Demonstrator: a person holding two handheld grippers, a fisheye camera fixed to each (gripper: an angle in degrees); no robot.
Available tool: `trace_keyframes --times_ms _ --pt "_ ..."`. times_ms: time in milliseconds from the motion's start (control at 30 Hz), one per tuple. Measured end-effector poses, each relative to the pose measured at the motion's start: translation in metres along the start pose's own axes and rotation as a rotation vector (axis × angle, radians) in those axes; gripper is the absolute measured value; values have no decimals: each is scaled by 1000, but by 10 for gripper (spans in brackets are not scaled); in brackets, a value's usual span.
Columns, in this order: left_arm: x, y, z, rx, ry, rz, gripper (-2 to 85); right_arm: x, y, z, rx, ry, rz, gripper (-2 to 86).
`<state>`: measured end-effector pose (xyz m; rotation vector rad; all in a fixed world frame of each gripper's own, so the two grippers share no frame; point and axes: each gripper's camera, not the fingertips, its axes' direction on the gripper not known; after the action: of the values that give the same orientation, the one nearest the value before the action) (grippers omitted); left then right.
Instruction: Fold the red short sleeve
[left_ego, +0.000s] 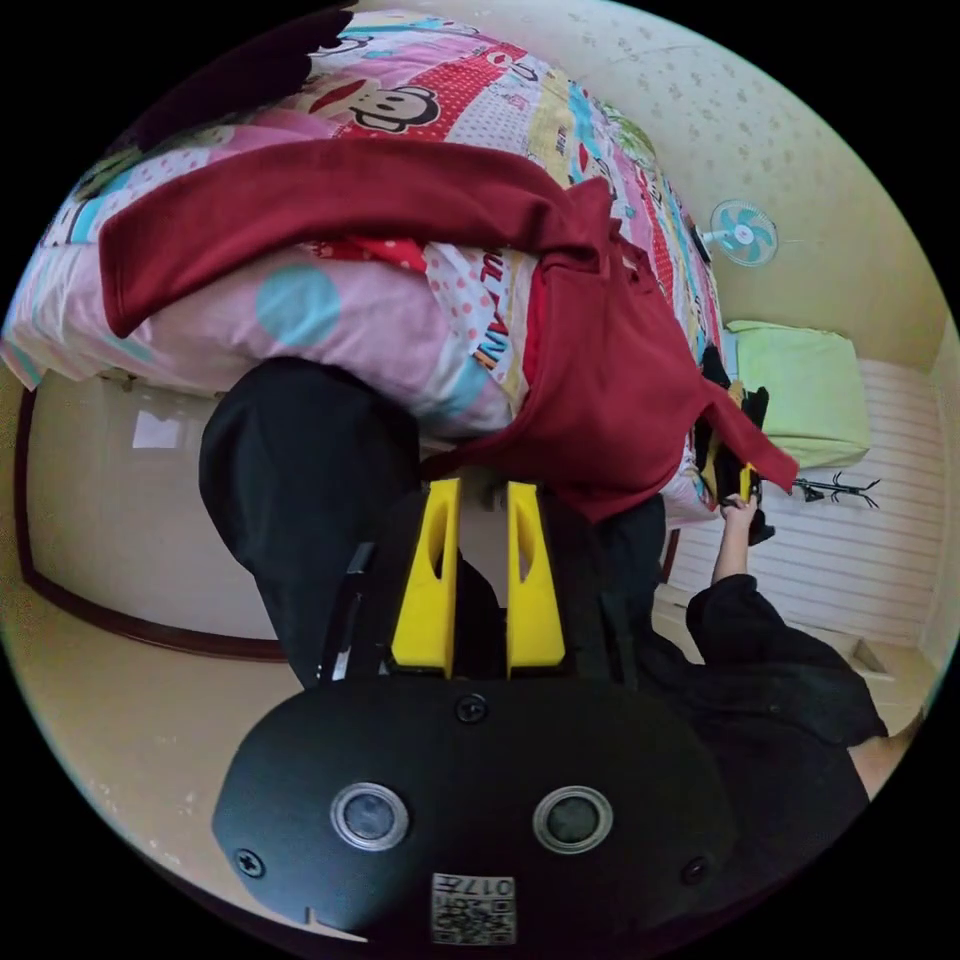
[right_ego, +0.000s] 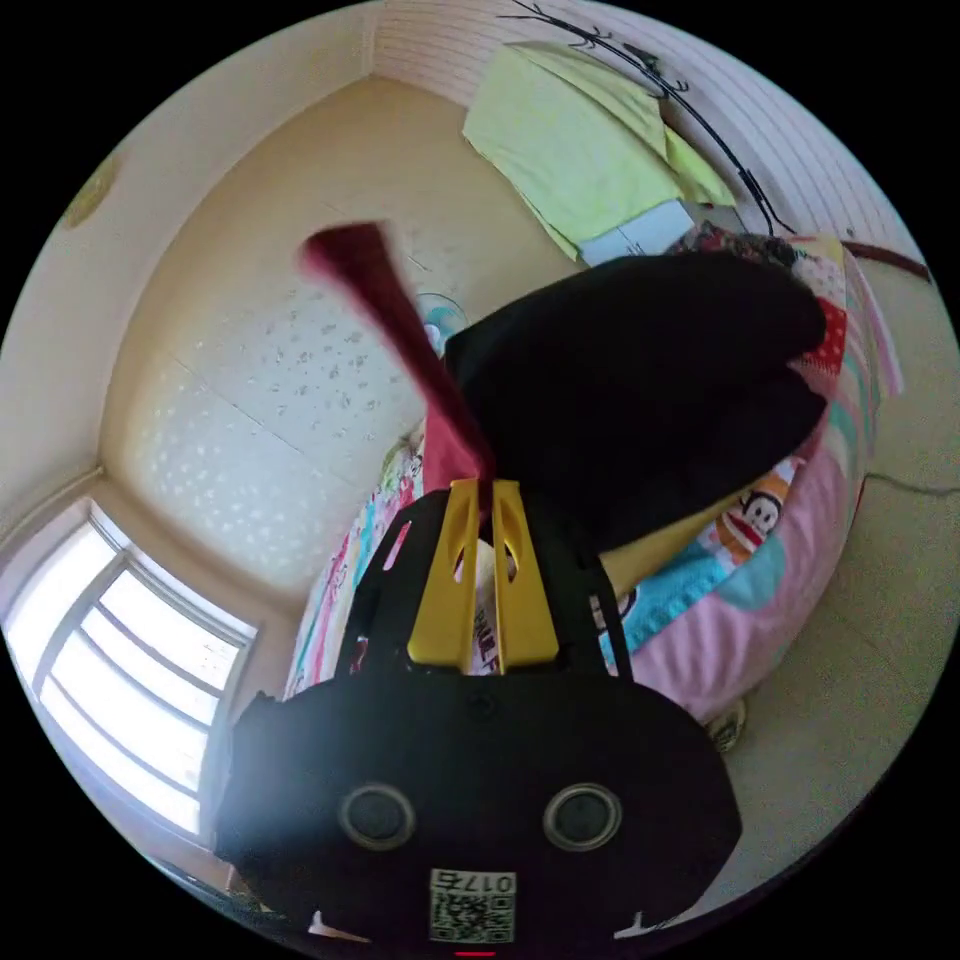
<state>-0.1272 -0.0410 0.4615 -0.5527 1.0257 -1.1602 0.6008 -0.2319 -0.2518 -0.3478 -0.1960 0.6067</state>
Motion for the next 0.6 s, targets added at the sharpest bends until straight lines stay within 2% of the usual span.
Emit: trace_keyframes --times_ms 100,200,300,367,400,433,467,500,567,600 --pt "-17 4 0 -7 62 -19 83 14 22 -7 25 -56 95 28" --pt "-30 16 -13 47 104 -28 87 -49 28 -4 100 14 -44 27" --pt "-48 32 -30 135 144 -67 100 -156 46 26 102 -45 -325 28" --pt "-64 42 -40 197 174 -105 106 -247 92 71 -25 -179 -641 29" --pt "-78 48 -46 245 200 -139 108 -267 110 85 -79 -211 -727 29" --pt "-93 54 -51 298 237 -180 110 -300 151 115 -209 -249 -867 29" --pt "-101 57 -54 324 258 -200 111 -320 199 149 -376 -248 -941 29" --pt "-118 62 -59 385 304 -242 113 -324 224 166 -458 -233 -964 28" --pt "-143 68 -69 489 343 -307 116 -312 322 220 -730 -91 -1055 25" --pt "-159 72 -74 554 331 -362 120 -305 344 228 -783 -40 -1062 24"
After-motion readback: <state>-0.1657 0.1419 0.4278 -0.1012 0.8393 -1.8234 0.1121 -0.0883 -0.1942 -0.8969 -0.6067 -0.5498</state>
